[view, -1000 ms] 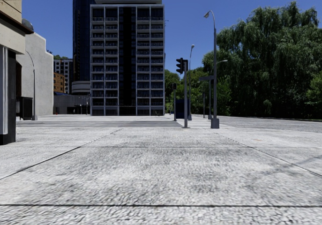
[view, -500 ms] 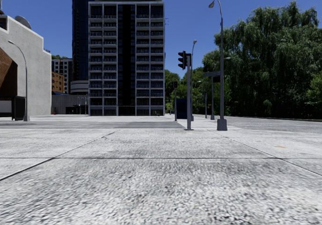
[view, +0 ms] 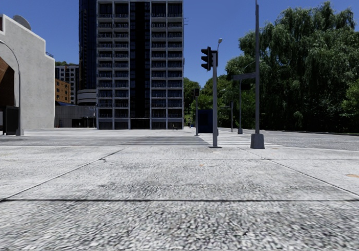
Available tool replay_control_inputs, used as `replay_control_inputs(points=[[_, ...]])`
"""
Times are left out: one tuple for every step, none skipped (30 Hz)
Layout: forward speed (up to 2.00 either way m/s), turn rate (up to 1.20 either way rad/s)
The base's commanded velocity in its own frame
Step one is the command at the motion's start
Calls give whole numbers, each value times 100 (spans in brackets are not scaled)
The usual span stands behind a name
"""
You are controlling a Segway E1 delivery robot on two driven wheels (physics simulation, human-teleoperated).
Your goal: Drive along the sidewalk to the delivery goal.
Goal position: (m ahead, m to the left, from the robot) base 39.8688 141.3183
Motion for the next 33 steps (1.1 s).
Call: replay_control_inputs(points=[[200, 0], [200, 0], [200, 0], [200, 0], [200, 0], [200, 0], [200, 0], [200, 0], [200, 0], [200, 0], [200, 0], [200, 0], [200, 0], [200, 0], [200, 0], [200, 0], [200, 0], [200, 0], [200, 0], [200, 0], [200, 0], [200, 0], [200, 0], [200, 0], [200, 0], [200, 0], [200, 0], [200, 0], [200, 0], [200, 0], [200, 0], [200, 0], [200, 0]])
